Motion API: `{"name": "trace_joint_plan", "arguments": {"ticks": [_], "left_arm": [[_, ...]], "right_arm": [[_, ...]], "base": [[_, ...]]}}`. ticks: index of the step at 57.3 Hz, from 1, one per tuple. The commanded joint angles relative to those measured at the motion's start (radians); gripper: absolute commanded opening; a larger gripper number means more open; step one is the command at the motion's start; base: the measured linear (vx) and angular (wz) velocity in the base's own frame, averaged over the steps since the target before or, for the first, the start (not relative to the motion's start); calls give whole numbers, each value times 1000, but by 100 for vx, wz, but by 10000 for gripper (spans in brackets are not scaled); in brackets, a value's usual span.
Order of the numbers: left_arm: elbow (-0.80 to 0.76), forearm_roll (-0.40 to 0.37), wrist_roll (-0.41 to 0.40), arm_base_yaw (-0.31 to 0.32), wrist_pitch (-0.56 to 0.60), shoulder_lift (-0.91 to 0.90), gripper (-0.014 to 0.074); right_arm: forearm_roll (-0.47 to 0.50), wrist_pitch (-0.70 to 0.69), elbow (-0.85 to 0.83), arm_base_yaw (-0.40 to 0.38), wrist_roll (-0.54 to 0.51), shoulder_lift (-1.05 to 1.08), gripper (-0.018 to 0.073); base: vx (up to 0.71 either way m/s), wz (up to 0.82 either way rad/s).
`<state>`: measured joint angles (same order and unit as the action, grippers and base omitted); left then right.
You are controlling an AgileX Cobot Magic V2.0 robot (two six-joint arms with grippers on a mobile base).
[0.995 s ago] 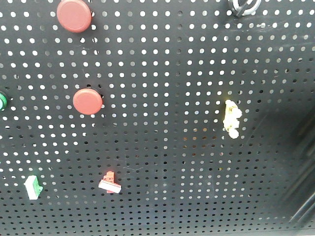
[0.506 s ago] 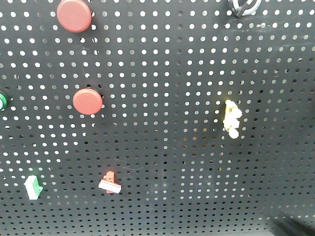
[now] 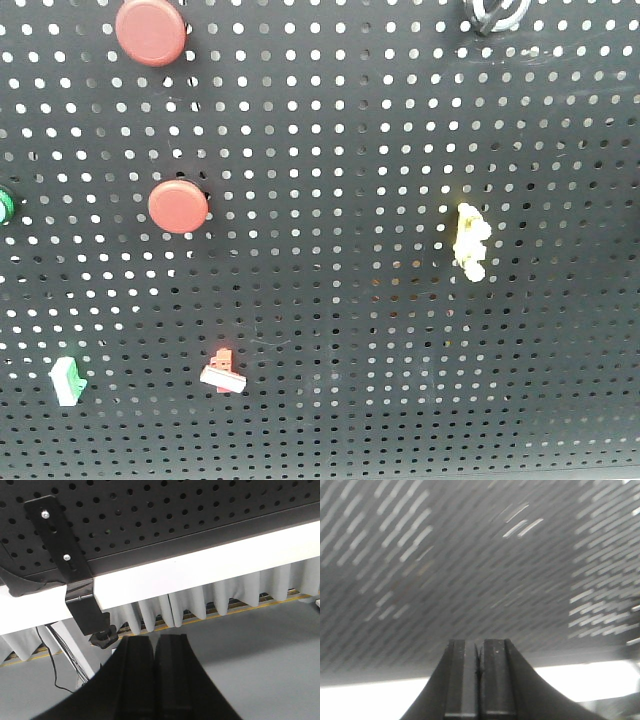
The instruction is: Rotate knob clockwise with right arm
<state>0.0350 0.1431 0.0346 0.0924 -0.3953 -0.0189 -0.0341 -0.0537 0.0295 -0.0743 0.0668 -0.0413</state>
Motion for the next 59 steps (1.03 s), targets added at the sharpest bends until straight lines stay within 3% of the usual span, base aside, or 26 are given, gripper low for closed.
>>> {"name": "trace_joint_plan", "arguments": {"ticks": [1,59], "left_arm": [[8,0,-11,1,78,-11,-6],[8,0,-11,1,78,-11,-6]], "right_arm": [[-30,-24,7,-19,-27,60,-9],[-32,-22,7,-17,-27,65,-9]], "base": [[0,0],[0,0]]}}
